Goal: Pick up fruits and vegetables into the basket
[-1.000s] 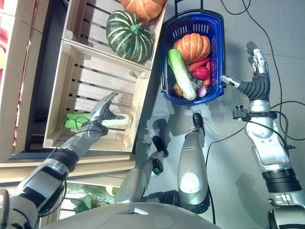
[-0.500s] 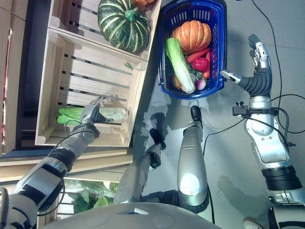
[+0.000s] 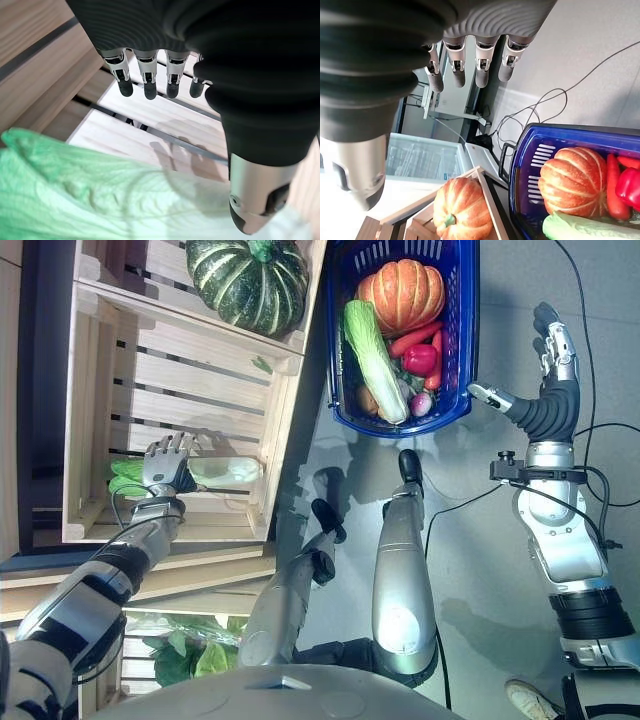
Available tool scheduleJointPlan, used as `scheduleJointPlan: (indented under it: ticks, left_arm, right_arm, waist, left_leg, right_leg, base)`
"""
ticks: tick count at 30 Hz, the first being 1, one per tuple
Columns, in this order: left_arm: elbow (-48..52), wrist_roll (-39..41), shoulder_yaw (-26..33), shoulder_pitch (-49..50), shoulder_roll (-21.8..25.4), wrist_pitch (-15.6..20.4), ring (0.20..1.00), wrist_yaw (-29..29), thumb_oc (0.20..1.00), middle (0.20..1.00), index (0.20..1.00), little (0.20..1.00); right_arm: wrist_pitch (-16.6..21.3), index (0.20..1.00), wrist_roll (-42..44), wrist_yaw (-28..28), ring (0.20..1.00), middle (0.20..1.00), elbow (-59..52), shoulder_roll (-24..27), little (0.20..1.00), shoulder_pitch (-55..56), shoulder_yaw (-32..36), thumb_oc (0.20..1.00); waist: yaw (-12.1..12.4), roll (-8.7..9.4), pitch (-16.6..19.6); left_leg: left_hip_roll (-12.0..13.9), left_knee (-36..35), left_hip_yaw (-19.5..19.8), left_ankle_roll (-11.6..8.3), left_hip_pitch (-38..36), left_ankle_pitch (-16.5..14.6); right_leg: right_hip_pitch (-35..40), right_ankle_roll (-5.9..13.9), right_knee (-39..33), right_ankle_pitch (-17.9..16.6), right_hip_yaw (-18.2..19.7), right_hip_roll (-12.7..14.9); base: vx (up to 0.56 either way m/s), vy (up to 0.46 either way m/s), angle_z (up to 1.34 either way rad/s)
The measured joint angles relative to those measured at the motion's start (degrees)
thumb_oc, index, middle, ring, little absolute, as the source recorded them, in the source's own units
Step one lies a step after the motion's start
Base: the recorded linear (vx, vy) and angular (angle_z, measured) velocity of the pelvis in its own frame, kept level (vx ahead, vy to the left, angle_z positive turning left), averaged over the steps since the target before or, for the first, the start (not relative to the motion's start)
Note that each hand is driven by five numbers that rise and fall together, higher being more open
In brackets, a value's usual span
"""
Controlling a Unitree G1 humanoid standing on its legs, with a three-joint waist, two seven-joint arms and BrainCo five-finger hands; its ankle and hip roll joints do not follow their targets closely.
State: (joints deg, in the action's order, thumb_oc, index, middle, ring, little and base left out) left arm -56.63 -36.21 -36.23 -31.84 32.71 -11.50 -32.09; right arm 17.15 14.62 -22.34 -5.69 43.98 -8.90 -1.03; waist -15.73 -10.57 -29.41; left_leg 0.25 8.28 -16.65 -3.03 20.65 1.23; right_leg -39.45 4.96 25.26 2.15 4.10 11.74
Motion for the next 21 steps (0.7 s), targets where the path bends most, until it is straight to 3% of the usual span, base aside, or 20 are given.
scheduleJointPlan:
  ticks: [21]
  left_arm:
    - [-4.88,-0.4,-4.47,-3.6,-0.58,-8.44,1.0,3.04,1.0,1.0,1.0,1.0]
  right_arm:
    - [1.77,1.0,-0.03,-2.25,1.0,1.0,0.02,-0.08,1.0,-3.19,-1.79,1.0]
  waist:
    - [-0.44,0.0,0.0]
  left_leg:
    - [0.37,4.62,-1.5,0.3,6.28,-2.26]
  right_leg:
    - [-5.65,0.11,0.83,-0.84,2.03,-0.36]
  base:
    - [0.0,0.001,-0.03]
